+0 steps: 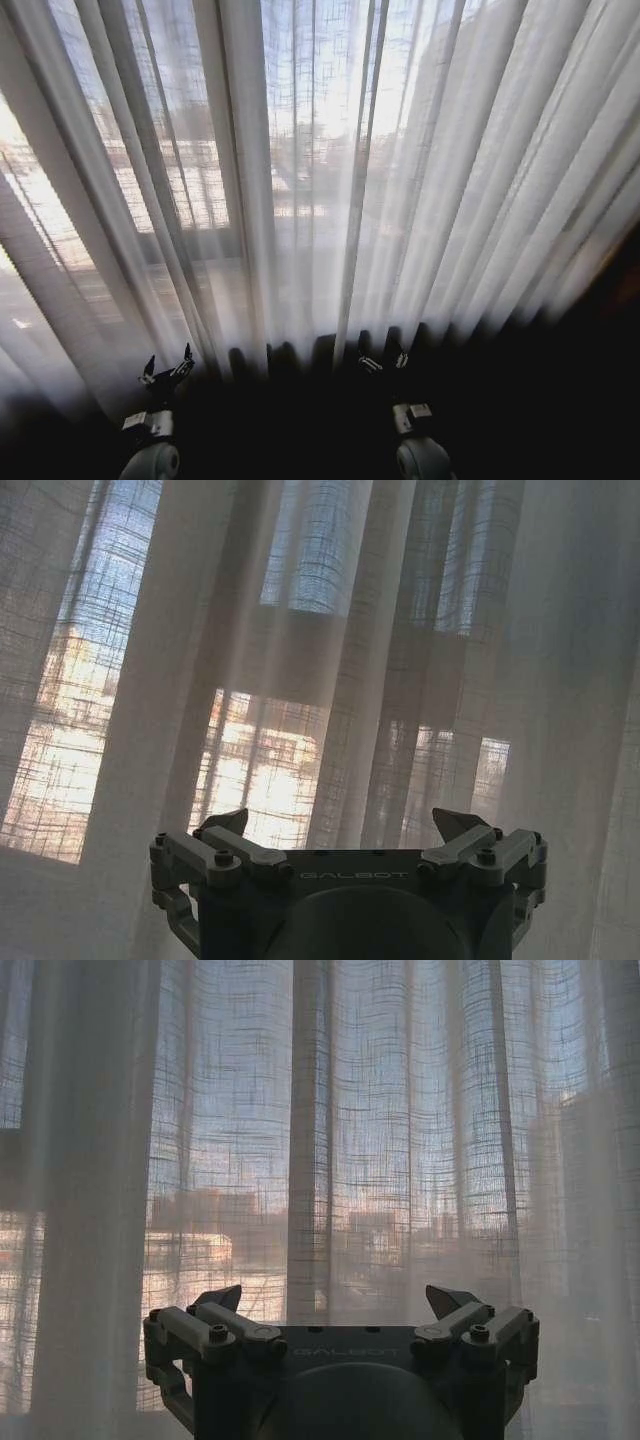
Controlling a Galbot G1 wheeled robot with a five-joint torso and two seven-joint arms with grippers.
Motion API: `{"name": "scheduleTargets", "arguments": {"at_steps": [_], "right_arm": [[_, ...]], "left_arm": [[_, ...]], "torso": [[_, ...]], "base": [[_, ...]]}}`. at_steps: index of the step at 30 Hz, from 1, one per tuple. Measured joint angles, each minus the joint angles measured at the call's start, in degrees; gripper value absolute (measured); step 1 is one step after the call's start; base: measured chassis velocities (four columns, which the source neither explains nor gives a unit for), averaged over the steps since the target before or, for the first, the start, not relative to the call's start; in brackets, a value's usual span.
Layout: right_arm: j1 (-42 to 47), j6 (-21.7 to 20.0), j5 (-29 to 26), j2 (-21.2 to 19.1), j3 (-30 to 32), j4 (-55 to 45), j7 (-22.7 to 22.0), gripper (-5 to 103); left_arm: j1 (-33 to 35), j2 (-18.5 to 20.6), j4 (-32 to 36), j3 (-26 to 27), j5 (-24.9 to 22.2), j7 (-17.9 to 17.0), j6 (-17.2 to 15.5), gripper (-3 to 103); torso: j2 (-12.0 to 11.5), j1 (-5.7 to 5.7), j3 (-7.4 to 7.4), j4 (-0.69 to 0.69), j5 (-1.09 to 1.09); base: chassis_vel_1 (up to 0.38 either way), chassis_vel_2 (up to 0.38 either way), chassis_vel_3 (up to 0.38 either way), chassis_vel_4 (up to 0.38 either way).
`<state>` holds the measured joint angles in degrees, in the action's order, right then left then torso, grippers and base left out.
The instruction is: Open the curtains by pulling them apart, changing their state from closed to fully open.
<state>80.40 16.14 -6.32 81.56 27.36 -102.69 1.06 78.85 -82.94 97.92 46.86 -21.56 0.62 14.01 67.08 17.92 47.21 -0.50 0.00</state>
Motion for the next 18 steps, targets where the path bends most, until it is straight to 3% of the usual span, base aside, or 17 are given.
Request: {"name": "scheduleTargets", "arguments": {"at_steps": [15, 18], "right_arm": [[-2.7, 1.4, 1.7, -1.3, -1.7, 2.7, -1.3, 100], [-4.9, 1.0, 2.4, -1.8, -3.4, 4.3, -2.3, 100]], "left_arm": [[0.0, 0.0, 0.0, 0.0, 0.0, 0.0, 0.0, 100], [0.0, 0.0, 0.0, 0.0, 0.0, 0.0, 0.0, 100]], "torso": [[0.0, 0.02, 0.01, -0.01, -0.01], [0.0, 0.08, 0.02, -0.03, -0.04]], "base": [[-0.268, 0.255, 0.274, -0.254], [-0.145, 0.168, 0.11, -0.159]]}}
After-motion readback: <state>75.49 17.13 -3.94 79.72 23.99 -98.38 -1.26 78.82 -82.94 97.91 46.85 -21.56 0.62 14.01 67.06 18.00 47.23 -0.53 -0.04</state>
